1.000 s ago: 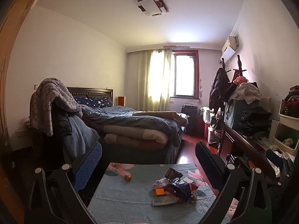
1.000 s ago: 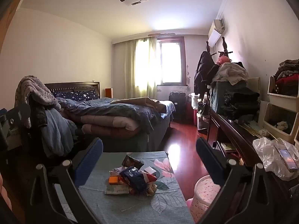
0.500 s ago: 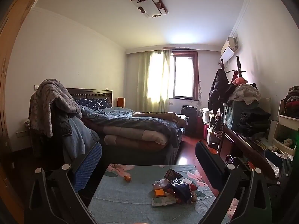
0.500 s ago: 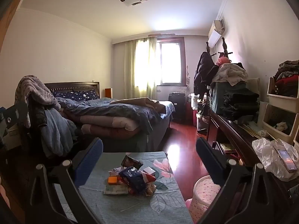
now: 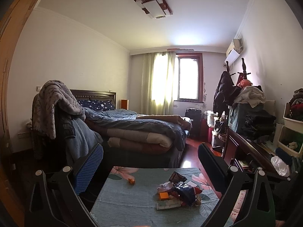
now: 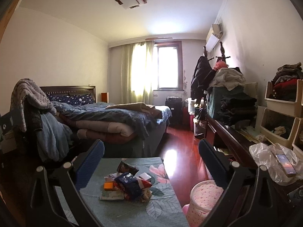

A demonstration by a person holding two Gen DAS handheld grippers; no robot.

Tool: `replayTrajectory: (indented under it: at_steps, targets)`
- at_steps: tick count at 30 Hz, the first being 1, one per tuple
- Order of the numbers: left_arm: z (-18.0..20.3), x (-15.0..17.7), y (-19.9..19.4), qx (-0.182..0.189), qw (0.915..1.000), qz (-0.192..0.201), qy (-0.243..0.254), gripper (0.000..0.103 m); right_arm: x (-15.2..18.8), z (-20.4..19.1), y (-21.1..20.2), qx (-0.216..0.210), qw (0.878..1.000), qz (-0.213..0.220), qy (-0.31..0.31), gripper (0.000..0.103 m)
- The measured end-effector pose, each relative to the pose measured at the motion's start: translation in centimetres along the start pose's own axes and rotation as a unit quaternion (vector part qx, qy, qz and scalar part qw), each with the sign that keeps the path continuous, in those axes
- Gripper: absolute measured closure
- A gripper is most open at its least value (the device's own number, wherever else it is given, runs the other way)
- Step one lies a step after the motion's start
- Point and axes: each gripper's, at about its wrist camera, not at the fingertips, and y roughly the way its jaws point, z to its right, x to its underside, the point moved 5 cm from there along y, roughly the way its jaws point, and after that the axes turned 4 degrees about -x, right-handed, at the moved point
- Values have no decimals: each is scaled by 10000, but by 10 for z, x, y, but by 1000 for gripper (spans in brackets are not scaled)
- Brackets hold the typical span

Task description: Collect trash

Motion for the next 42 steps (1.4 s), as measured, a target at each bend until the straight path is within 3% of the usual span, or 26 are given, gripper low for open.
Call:
replayTrajectory:
  at_steps: [20,32,35,42]
  targets:
    - [-3,-5,1,-30,10000,35,-69,4,-23,6,-11,31,9996,289,9,3]
    - [-7,-2,17,-95,9999,-101,-78,4,-23,3,8,-1,9998,212,-11,3]
    - [-7,8,30,-129,9996,-234,-78,4,-12,1,24,-15,10000,28,-6,3]
    - [-19,66,97,-327,9939,-1055,-28,4,36,-9,86,-218,9976,-654,-28,3]
